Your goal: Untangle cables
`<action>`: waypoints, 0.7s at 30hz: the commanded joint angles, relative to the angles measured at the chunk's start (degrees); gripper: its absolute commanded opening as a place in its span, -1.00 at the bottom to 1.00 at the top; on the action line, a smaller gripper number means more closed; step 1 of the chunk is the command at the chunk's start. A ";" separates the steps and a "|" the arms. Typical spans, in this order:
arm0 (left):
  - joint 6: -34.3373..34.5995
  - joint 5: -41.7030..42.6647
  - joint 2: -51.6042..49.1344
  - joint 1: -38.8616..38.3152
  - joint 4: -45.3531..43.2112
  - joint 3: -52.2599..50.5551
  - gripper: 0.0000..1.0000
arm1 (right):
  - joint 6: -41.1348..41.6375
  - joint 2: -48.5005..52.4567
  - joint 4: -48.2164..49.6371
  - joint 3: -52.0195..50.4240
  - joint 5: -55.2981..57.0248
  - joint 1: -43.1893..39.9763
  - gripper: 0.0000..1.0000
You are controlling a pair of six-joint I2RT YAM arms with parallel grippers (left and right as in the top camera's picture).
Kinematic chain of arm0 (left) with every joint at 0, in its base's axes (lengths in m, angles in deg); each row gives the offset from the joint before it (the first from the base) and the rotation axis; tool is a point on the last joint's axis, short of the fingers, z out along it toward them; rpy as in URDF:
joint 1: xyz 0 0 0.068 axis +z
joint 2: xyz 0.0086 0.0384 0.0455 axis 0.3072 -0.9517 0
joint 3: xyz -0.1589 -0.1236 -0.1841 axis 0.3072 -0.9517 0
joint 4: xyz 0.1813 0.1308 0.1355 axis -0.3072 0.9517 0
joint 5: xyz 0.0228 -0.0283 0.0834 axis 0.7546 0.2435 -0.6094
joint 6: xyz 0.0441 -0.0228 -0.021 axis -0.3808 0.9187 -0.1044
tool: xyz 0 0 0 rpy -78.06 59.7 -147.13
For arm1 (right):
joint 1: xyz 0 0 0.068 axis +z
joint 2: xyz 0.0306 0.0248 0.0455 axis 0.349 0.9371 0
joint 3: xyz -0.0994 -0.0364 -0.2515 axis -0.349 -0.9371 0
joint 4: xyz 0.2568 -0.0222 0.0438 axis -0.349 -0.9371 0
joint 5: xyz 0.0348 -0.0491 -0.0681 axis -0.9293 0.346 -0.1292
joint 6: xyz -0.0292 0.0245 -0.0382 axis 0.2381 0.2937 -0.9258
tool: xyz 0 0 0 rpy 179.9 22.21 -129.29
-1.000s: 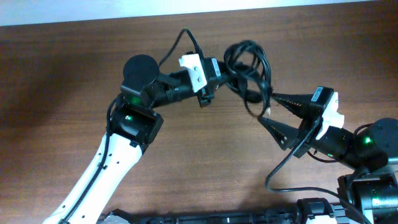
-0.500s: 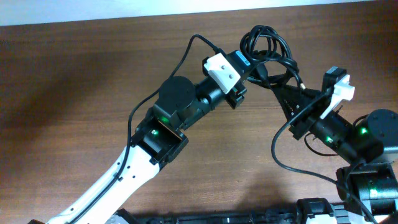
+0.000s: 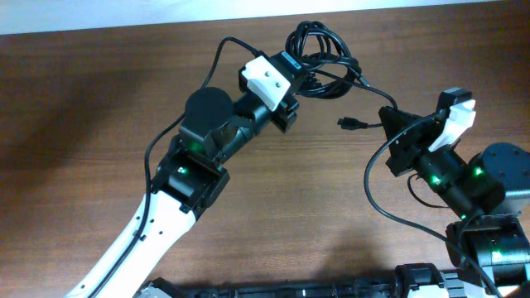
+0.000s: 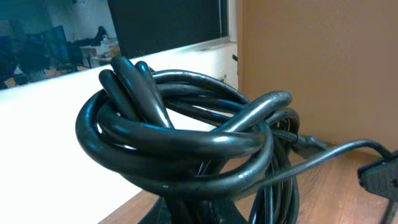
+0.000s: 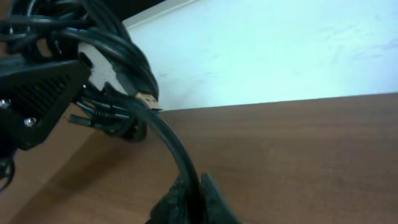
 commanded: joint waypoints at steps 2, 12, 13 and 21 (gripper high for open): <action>-0.31 -0.94 2.40 1.29 -0.50 1.33 -1.00 | -0.15 -0.24 0.04 0.81 2.99 -0.15 0.68; -0.33 28.50 2.40 10.60 -0.76 1.33 -1.00 | -17.44 -0.46 0.50 0.92 -17.73 -0.15 0.90; -0.33 36.02 2.40 13.49 -1.31 1.33 -1.00 | -19.82 -0.46 0.50 0.92 -21.11 -0.15 0.90; -0.33 70.44 2.40 19.04 -12.55 1.33 -1.00 | -37.59 -0.44 1.01 0.92 -47.52 -0.15 0.68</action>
